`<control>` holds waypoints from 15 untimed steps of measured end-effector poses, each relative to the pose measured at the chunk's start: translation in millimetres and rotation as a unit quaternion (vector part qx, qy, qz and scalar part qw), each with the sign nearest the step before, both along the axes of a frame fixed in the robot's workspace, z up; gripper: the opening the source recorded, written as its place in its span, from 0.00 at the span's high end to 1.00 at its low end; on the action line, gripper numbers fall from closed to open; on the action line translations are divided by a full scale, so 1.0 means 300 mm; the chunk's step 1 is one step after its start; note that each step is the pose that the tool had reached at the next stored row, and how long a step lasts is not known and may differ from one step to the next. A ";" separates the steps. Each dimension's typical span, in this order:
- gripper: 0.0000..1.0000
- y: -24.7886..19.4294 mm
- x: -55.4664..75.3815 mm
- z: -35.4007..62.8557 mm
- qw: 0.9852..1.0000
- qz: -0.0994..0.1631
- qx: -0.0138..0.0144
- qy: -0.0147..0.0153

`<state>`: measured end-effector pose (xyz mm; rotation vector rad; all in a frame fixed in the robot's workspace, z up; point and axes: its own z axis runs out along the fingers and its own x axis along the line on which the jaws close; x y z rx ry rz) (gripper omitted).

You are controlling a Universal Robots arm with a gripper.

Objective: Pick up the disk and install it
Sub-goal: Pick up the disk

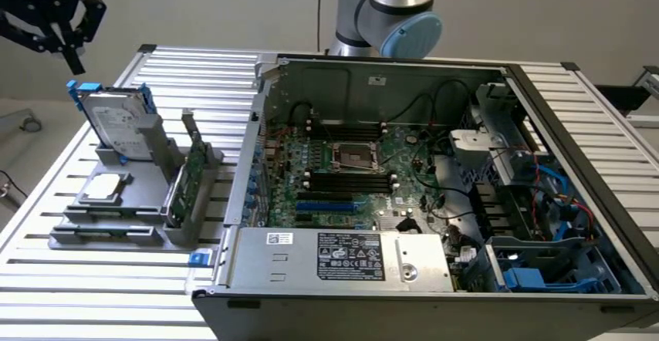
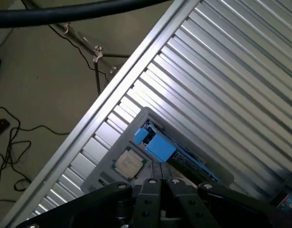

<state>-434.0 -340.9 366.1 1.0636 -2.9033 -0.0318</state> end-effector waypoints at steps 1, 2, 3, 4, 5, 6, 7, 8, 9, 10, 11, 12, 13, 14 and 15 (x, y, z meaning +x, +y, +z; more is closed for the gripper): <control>0.89 0.000 0.000 0.000 1.000 0.009 0.000 0.000; 0.89 0.000 0.000 0.000 1.000 0.018 0.000 0.000; 0.89 0.000 0.000 0.000 1.000 0.027 0.000 0.000; 0.89 0.000 0.000 0.000 0.999 0.036 0.000 0.000; 0.89 0.000 0.000 0.000 0.999 0.045 0.000 0.000; 0.89 0.000 0.000 -0.001 0.999 0.054 0.000 0.000; 0.89 0.000 0.000 0.000 0.998 0.063 0.000 0.000; 0.89 0.000 0.000 -0.001 0.997 0.072 0.000 0.000; 0.89 0.000 0.000 -0.001 0.997 0.081 0.000 0.000; 0.89 0.000 0.000 -0.001 0.996 0.090 0.000 0.000; 0.89 0.000 0.000 -0.001 0.995 0.099 0.000 0.000; 0.89 0.000 0.000 -0.001 0.994 0.108 0.000 0.000; 0.89 0.000 0.000 -0.001 0.993 0.118 0.000 0.000; 0.89 0.000 0.000 -0.001 0.992 0.127 0.000 0.000; 0.89 0.000 0.000 -0.001 0.991 0.136 0.000 0.000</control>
